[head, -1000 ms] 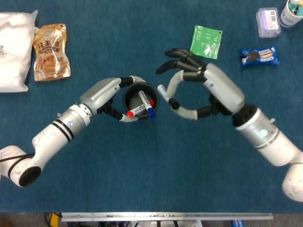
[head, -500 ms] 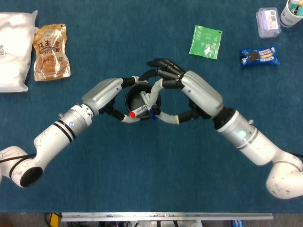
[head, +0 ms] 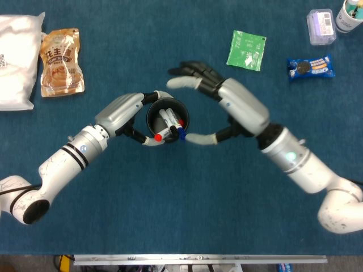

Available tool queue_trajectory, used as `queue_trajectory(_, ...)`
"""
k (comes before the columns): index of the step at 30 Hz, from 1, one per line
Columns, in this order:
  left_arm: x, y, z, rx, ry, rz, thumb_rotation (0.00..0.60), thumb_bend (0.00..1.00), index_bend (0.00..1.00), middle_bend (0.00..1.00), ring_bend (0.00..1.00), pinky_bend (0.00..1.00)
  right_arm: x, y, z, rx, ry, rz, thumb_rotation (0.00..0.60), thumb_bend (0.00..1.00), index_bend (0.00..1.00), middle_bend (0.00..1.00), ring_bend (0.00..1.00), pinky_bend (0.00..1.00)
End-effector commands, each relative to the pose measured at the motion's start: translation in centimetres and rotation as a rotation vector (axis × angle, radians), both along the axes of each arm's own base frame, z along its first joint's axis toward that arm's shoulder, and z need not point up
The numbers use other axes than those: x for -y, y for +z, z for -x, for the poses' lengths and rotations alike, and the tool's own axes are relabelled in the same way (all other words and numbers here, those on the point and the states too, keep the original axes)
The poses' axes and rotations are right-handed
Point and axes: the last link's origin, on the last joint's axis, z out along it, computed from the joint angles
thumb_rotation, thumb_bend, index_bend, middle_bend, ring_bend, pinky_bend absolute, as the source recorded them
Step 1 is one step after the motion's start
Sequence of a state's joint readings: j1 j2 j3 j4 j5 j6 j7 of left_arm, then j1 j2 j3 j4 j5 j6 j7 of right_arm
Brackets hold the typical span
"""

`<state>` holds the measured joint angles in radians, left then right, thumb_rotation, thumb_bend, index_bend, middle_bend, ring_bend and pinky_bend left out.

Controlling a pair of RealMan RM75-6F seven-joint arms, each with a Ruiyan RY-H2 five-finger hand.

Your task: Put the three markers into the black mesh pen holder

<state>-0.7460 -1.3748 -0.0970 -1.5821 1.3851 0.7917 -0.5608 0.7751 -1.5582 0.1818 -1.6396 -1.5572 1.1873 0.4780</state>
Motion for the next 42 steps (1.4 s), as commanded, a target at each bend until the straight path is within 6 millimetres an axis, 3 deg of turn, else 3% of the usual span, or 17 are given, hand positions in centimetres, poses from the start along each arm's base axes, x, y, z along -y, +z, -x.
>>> queue_trajectory(1, 0.0, -0.3, 0.3, -0.002, 0.008, 0.003, 0.600, 0.17, 0.24, 0.33, 0.27, 0.21, 0.4, 2.1, 0.8, -0.003, -0.004, 0.088, 0.600, 0.13, 0.22, 0.13, 0.02, 0.00)
queue_trajectory(12, -0.1, -2.5, 2.2, -0.050, 0.020, 0.006, 0.600, 0.17, 0.24, 0.33, 0.27, 0.21, 1.4, 7.0, 5.3, -0.082, -0.089, 0.235, 0.600, 0.13, 0.22, 0.13, 0.02, 0.00)
queue_trajectory(20, 0.1, -4.0, 3.1, -0.062, 0.041, 0.029, 0.600, 0.17, 0.23, 0.33, 0.26, 0.21, 1.7, 8.1, 7.7, -0.132, -0.134, 0.264, 0.600, 0.13, 0.22, 0.13, 0.02, 0.00)
queue_trajectory(26, 0.2, -4.5, 3.1, -0.078, 0.025, 0.040, 0.592, 0.17, 0.15, 0.22, 0.16, 0.18, 1.8, 8.4, 8.7, -0.157, -0.150, 0.277, 0.600, 0.13, 0.22, 0.13, 0.02, 0.00)
queue_trajectory(32, 0.0, -3.6, 2.8, -0.077, 0.000, 0.015, 0.495, 0.17, 0.00, 0.07, 0.02, 0.13, 2.1, 8.9, 9.5, -0.176, -0.169, 0.293, 0.600, 0.13, 0.22, 0.13, 0.02, 0.00)
queue_trajectory(40, -0.4, -0.3, 2.8, -0.106, -0.051, -0.069, 0.485, 0.17, 0.00, 0.06, 0.01, 0.12, 1.5, 10.1, 12.5, -0.294, -0.221, 0.333, 0.600, 0.15, 0.22, 0.13, 0.02, 0.00)
queue_trajectory(42, -0.5, 1.1, 3.2, -0.132, -0.062, -0.114, 0.533, 0.17, 0.00, 0.06, 0.01, 0.12, 1.0, 10.8, 13.7, -0.333, -0.256, 0.354, 0.600, 0.19, 0.22, 0.14, 0.02, 0.00)
